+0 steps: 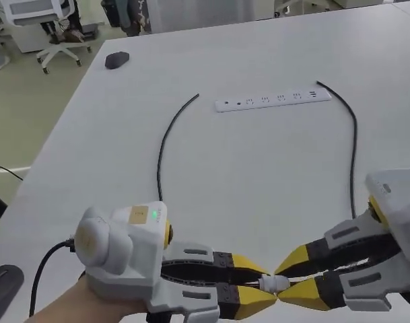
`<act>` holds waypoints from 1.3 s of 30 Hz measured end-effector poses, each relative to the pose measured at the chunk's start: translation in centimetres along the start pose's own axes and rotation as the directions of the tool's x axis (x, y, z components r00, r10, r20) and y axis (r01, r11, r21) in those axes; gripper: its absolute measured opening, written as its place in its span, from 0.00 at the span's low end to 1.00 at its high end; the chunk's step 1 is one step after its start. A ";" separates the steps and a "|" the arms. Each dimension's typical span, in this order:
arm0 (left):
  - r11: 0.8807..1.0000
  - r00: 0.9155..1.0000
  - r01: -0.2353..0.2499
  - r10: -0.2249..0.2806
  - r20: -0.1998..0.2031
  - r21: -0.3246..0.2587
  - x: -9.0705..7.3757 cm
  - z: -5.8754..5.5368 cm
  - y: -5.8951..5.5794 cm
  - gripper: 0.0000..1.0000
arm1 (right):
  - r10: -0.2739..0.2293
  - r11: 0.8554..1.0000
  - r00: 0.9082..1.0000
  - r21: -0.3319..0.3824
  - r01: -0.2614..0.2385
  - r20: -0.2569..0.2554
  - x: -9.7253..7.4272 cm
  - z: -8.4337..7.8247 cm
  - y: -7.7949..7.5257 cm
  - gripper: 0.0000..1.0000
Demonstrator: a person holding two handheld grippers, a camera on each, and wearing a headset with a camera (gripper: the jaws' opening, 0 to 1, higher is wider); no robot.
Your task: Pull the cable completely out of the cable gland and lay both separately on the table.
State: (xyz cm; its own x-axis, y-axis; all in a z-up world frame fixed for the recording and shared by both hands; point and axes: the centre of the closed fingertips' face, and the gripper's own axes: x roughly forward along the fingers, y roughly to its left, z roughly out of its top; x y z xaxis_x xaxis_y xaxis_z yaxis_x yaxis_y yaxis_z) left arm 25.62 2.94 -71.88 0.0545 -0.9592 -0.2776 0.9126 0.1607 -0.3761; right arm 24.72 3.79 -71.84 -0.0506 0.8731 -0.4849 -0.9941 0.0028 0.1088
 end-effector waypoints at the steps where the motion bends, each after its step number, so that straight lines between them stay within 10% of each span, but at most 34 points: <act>1: 0.999 1.000 0.000 0.000 -0.002 -0.045 0.0 0.0 0.0 0.15 | 0.001 1.000 1.000 0.004 -0.001 0.001 0.0 -0.1 -0.1 0.07; 10: 0.995 1.000 -0.017 0.017 -0.002 -0.098 -0.2 -0.1 0.4 0.15 | -0.066 0.980 0.998 -0.188 0.060 -0.026 0.2 0.0 -0.4 0.07; 14: 0.994 0.999 -0.053 0.054 0.005 -0.099 -0.3 0.1 1.1 0.15 | -0.120 0.938 0.992 -0.334 0.098 -0.046 0.2 -0.1 -1.1 0.07; 20: 0.998 0.999 -0.040 0.039 0.022 0.044 -0.3 0.7 0.3 0.15 | -0.064 0.998 0.998 0.023 0.065 -0.024 -0.1 -0.1 -1.2 0.10; 27: 0.991 1.000 -0.028 0.027 0.012 0.133 -0.2 1.1 -0.1 0.15 | 0.005 0.949 0.996 0.312 -0.032 0.087 -0.8 1.0 -0.9 0.12; 39: 0.968 1.000 -0.018 0.014 0.018 0.251 -0.1 1.7 -0.4 0.15 | 0.029 0.923 0.990 0.376 -0.080 0.138 -0.8 1.7 -0.7 0.08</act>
State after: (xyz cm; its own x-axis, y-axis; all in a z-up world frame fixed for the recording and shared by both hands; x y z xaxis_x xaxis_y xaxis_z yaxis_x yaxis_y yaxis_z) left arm 25.93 2.61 -70.15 0.0748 -0.9607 -0.2672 0.9840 0.1146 -0.1367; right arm 25.59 3.88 -70.05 -0.0657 0.9318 -0.3569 -0.8776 0.1163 0.4650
